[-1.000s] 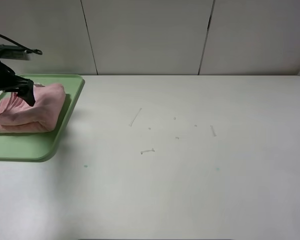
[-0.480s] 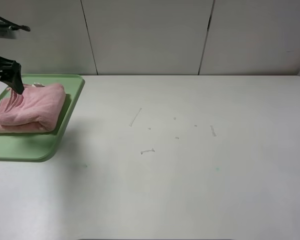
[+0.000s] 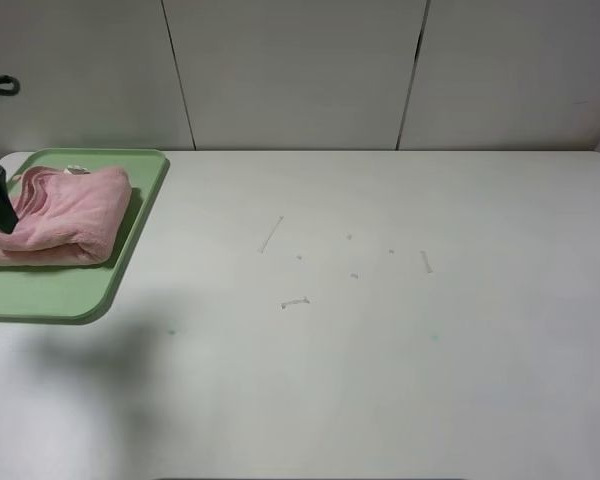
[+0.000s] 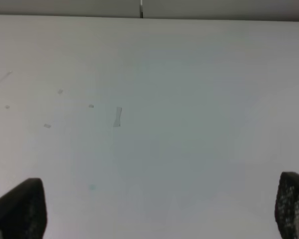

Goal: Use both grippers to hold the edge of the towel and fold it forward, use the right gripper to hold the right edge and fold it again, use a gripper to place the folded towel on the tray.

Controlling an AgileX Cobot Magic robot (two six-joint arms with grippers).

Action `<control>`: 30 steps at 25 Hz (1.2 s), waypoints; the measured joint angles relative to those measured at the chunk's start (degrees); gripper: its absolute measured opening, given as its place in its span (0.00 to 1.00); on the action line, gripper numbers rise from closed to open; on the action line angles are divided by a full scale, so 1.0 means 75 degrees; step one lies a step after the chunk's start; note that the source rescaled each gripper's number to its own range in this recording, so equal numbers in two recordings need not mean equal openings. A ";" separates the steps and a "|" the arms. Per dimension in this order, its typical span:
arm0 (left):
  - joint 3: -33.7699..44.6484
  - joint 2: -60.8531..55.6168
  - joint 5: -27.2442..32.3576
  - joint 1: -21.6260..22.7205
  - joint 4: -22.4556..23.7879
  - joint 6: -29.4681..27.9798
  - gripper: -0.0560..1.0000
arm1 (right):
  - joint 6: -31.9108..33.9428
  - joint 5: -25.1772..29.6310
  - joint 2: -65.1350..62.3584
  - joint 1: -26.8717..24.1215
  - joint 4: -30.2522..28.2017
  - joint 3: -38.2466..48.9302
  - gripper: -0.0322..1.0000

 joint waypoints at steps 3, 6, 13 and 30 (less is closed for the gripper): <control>0.0519 -0.0811 0.0074 0.0000 0.0000 0.0000 1.00 | 0.0000 0.0000 0.0000 0.0000 0.0000 0.0000 1.00; 0.1100 -0.1604 0.0204 0.0000 0.0000 -0.0007 1.00 | 0.0000 0.0000 0.0000 0.0000 0.0000 0.0000 1.00; 0.2177 -0.2960 0.0676 0.0000 0.0000 -0.0032 1.00 | 0.0000 0.0000 0.0000 0.0000 0.0000 0.0000 1.00; 0.2761 -0.5970 0.0743 0.0000 -0.0933 -0.0060 1.00 | 0.0000 0.0000 0.0000 0.0000 0.0000 0.0000 1.00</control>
